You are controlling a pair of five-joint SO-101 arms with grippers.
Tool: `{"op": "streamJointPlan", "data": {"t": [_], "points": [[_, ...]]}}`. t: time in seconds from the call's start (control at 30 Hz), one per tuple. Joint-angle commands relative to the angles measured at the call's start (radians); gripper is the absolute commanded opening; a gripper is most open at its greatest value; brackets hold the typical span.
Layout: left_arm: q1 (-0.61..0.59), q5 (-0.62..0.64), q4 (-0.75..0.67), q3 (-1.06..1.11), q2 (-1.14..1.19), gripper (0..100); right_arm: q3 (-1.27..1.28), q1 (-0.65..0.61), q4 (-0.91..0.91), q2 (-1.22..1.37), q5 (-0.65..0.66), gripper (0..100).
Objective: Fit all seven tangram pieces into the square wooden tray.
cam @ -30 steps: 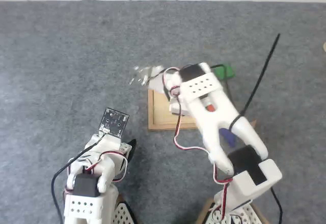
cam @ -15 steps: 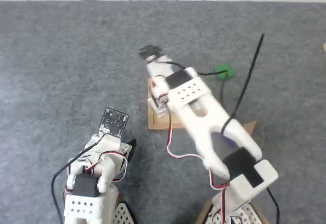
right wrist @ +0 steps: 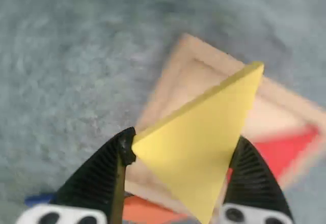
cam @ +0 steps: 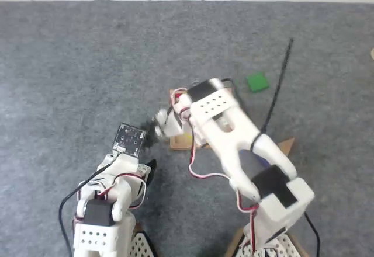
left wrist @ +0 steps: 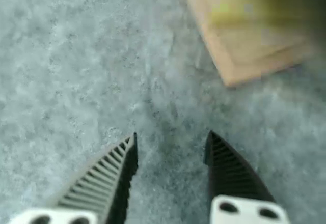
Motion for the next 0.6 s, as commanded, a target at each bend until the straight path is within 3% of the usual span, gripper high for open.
{"op": "streamJointPlan", "data": {"t": [0.0, 0.3, 0.57], "points": [[-0.008, -0.008, 0.003, -0.010, -0.018, 21, -0.048, 0.021, 0.015, 0.019, 0.226, 16.9], [-0.008, -0.008, 0.003, -0.010, -0.018, 21, -0.218, 0.134, 0.018, 0.116, 0.457, 16.9], [-0.008, -0.008, 0.003, -0.010, -0.018, 21, -0.290, 0.139, 0.010, 0.231, 0.647, 17.2]]}}
